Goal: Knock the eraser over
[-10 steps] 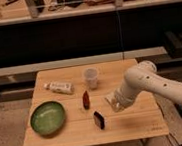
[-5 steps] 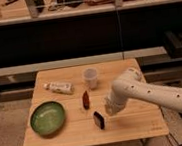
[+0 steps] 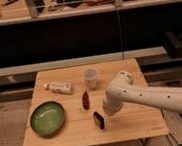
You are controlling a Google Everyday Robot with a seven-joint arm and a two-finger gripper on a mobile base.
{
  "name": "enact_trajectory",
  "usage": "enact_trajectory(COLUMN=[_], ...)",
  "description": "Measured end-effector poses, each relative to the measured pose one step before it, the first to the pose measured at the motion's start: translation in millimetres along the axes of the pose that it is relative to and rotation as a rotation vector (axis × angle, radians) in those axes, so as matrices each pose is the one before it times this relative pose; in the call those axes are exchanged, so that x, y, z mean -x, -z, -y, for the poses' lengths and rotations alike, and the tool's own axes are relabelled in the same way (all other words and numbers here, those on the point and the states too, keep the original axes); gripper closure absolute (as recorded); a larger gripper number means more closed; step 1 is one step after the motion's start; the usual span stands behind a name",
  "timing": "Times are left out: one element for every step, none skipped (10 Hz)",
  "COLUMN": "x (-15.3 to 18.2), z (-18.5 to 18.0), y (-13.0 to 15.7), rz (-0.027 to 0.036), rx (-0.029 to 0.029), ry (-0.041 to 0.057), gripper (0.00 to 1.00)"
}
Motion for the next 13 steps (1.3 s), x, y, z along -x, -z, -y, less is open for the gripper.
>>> enact_trajectory(x=[6.69,1.59,-1.87,-5.54,-1.48,0.43,0.12,0.78,-0.72,-0.39,-0.01,1.04,1.55], z=[0.41,1.54,5.66,3.18,6.73,2.53,-5.3,-5.34,-2.35,-0.92,-1.15,0.38,3.13], y=[8.37,3.95,-0.92,-4.76,-2.74,0.95,6.29,6.23,1.73,-3.22,-5.96,-1.38,1.45], rz=[-0.00142,0.00094,0.01006,0.0044,0.00666,0.00634,-0.01247,-0.0051,-0.00121,0.01009,0.00701,-0.00184,0.00433], rx=[-0.0011,-0.00712,-0.00488,0.01247,0.00967,0.00076,0.00566,-0.00252,-0.00147,0.00074,0.00401,0.00332,-0.00015], ry=[0.01242,-0.00138,-0.00237,-0.00121,0.01668,0.00902,-0.0051,-0.00357,0.0055,0.00728,0.00293,-0.00679,-0.00456], gripper=[0.65,0.61,0.6,0.6,0.6,0.6,0.6,0.6,0.6,0.6,0.6,0.6,0.6])
